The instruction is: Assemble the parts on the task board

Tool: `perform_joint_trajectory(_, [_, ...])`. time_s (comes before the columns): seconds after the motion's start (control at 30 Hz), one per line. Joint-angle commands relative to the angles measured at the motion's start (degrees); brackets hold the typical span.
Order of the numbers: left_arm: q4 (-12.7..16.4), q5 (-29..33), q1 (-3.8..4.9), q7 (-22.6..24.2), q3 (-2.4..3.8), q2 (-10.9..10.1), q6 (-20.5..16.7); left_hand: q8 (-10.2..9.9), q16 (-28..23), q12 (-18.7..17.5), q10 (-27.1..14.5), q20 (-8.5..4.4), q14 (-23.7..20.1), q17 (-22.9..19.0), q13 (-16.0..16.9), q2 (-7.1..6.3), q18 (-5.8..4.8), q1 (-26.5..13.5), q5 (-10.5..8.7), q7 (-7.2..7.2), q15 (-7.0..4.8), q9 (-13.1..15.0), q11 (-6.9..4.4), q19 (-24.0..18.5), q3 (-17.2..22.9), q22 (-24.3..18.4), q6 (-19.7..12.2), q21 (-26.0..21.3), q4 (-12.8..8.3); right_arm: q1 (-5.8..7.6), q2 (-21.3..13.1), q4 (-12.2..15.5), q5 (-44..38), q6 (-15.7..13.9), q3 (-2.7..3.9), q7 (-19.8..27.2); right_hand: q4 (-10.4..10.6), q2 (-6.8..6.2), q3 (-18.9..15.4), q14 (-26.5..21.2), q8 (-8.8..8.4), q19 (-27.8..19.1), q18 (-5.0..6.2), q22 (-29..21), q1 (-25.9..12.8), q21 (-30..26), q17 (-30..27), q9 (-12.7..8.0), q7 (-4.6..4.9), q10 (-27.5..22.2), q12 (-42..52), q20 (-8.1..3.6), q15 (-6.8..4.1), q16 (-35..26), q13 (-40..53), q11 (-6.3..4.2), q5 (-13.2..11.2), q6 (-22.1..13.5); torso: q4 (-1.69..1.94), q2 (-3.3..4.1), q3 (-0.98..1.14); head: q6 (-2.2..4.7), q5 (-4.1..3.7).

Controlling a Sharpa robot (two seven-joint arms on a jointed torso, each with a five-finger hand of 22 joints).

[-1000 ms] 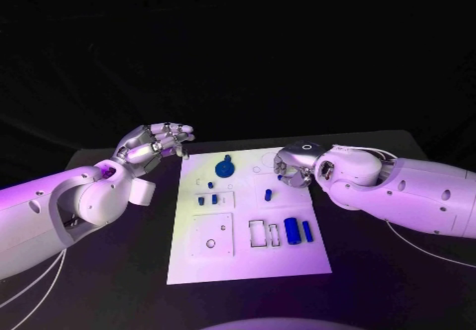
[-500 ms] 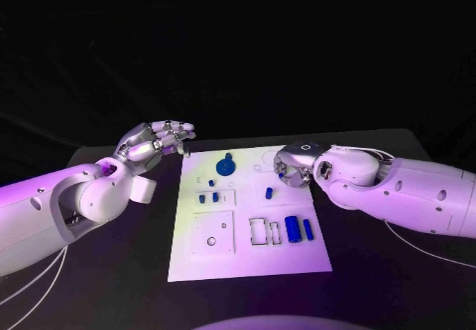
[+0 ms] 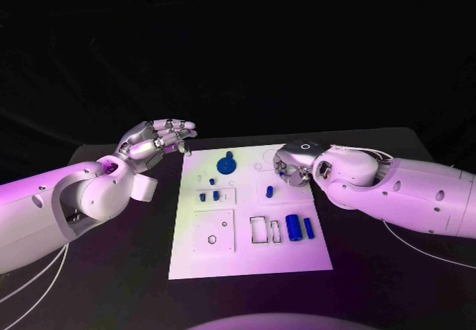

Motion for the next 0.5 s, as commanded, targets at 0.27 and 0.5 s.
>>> perform_joint_trajectory(0.27, [0.1, -0.8, -0.01, -0.5, 0.04, 0.1, 1.2, -0.4, -0.2, -0.4, 0.2, 0.02, 0.1, -0.1, -0.1, 0.52, 0.82, 0.0, -0.2, 0.31, 0.06, -0.1, 0.46, 0.6, 0.0, -0.1, 0.1, -0.2, -0.6, -0.88, 0.2, -0.2, -1.7, -1.8, -0.37, -1.5, -1.1, 1.37, 0.8, 2.3, 0.71, 0.5, -0.79, 1.1, 0.9, 1.3, 0.1, 0.7, -0.23, 2.2, 0.4, -0.41, -0.73, 0.6, 0.8, -1.46, -0.2, 0.6, -0.04, -0.06, -0.06, -0.1, 0.03])
perform_joint_trajectory(0.5, [0.1, -0.9, -0.01, -0.8, 0.04, 0.1, 1.1, -0.4, -0.2, -0.5, 0.2, 0.0, 0.1, -0.1, -0.1, 0.57, 0.83, 0.1, -0.18, 0.33, 0.05, -0.1, 0.46, 0.6, 0.1, -0.1, 0.1, -0.2, -0.7, -0.93, 0.0, 0.4, -1.9, -4.0, -0.36, -1.6, -1.1, 1.4, 0.9, 2.3, 0.75, 0.7, -0.85, 1.3, 0.8, 1.5, 0.2, 0.7, -0.22, 2.2, 0.4, -0.41, -0.72, 0.7, 0.9, -1.45, -0.3, 0.7, -0.02, -0.05, -0.03, -0.03, 0.09])
